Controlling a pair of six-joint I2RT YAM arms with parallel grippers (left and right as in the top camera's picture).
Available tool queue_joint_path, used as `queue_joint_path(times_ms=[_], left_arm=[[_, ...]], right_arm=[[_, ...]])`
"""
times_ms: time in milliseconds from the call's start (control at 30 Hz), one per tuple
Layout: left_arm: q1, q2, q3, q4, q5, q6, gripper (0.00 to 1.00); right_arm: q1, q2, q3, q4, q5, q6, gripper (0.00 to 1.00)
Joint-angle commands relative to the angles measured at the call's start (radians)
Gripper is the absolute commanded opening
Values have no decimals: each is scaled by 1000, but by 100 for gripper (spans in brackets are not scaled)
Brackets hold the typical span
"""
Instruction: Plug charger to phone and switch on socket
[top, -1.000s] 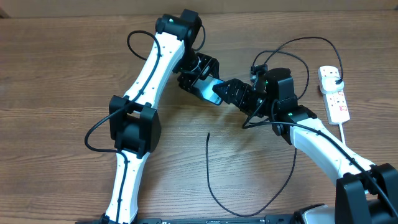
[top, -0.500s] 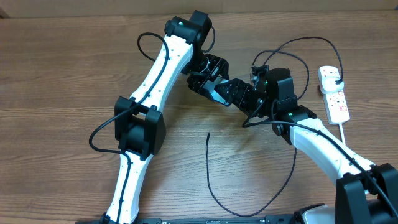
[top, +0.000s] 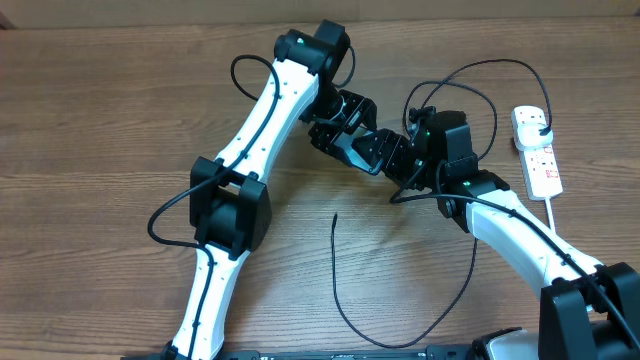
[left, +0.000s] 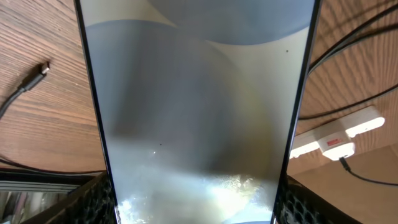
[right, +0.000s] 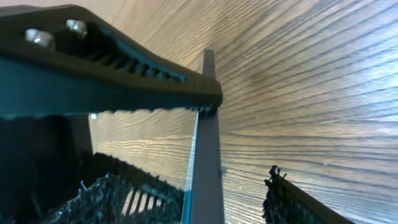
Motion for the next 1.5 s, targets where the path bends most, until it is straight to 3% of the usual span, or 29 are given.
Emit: queue_joint_path(times_ms=[0,1000,1467], left_arm=[[-18,1,29,7,31,-15,4],[-27,1,29,23,12,-18,4],[-33,1,29,24,2,-18,4]], right_arm=[[3,6,25,0,26,8,73],[3,6,25,2,26,8,31],[3,6,25,1,45,8,28]])
